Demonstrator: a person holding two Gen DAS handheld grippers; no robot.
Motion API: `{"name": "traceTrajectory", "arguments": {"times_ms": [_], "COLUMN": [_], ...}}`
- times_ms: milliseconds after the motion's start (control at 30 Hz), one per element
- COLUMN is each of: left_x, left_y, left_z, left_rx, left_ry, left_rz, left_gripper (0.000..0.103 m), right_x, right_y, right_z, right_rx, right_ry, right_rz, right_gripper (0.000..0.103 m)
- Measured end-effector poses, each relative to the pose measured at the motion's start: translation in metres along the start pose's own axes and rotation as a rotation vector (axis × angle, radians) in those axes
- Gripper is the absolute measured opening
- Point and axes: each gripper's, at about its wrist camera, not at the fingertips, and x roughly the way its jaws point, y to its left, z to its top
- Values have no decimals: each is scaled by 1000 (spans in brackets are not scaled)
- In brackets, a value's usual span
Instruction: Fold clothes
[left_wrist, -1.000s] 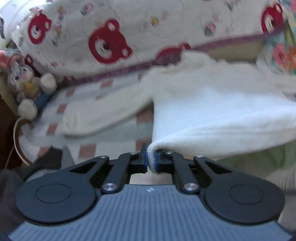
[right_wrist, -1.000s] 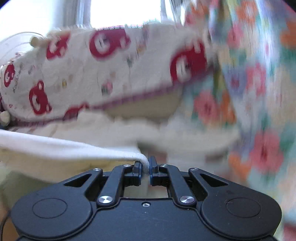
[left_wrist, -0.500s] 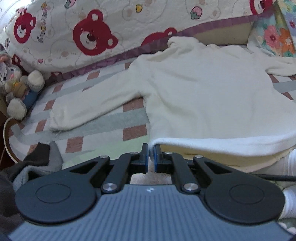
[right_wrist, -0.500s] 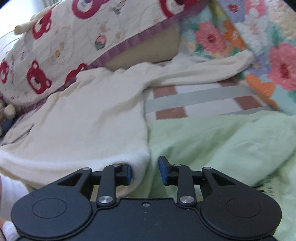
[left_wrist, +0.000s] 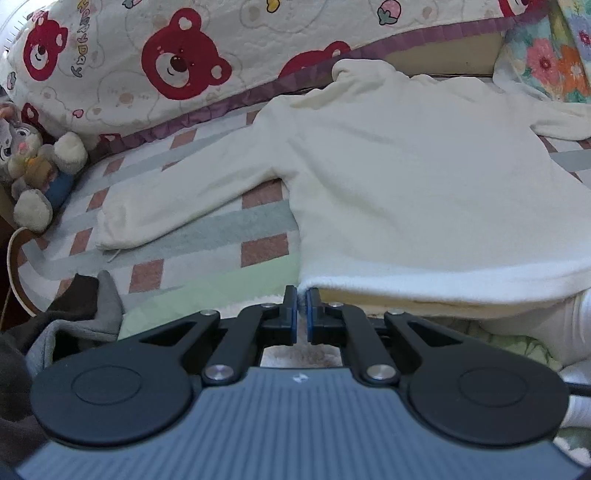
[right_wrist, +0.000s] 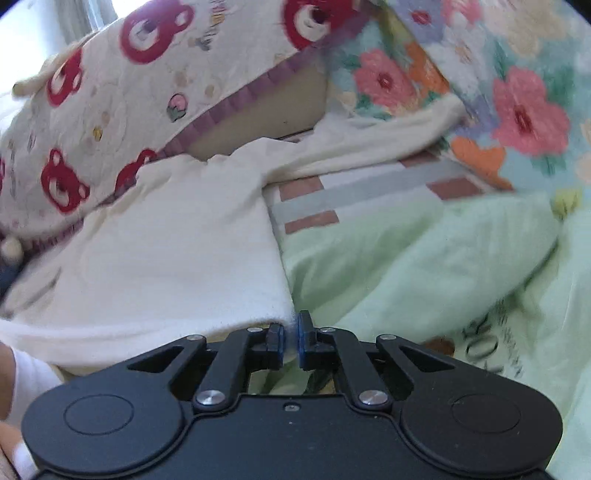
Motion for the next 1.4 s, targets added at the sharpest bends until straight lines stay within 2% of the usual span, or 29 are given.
{"name": "traceTrajectory", "arguments": {"times_ms": [67,333,367,400,533,600,633,667,700,733,767,800,900,967,1000,1067,1167,1200,1267,1400], "left_x": [0,0,2,5,17,26,33,42,47,51,49,42,-2,-30,-34,-35,-23,-20,-14,-8], "left_y": [4,13,13,13,12,9,8,4,0,-5,-9,-7,10,17,17,16,8,5,2,-1], "left_z": [0,-3,-3,-3,-4,-3,-3,-3,-2,0,4,10,17,15,9,-4,-18,-22,-24,-24], "left_rx": [-33,-76,-91,-107,-142,-141,-139,-124,-83,-38,8,9,-46,-43,-30,-33,-2,4,-3,5], "left_ry": [-2,9,19,29,24,27,35,45,43,38,24,2,-101,-146,-137,-97,-36,-30,-30,-28], "left_rz": [-14,-81,-80,-79,-101,-127,-149,-167,-163,-158,-141,-117,-103,-67,-63,-77,-66,-62,-64,-55], "left_gripper": [5,9,16,30,40,53,53,48,24,11,11,10,10,10,10,10,10,9,9,11], "right_x": [-2,-3,-2,-1,4,5,6,8,10,13,12,6,-27,-51,-54,-44,-27,-23,-20,-23], "right_y": [3,-10,-11,-10,-10,-9,-8,-8,-9,-9,-10,-11,-16,-15,-14,-15,-19,-19,-21,-38], "right_z": [7,7,8,9,12,13,13,14,16,19,26,37,74,83,79,60,27,20,10,8], "right_rx": [-53,18,23,23,26,31,33,43,62,82,103,124,177,138,105,62,62,52,29,98], "right_ry": [9,42,45,48,56,58,59,63,71,79,67,32,-112,-173,-157,-62,39,55,78,79], "right_rz": [-7,30,33,35,42,51,56,73,107,143,178,213,298,271,231,160,100,72,9,7], "right_gripper": [7,10,11,11,14,16,16,17,11,11,10,10,8,8,7,7,4,0,0,1]}}
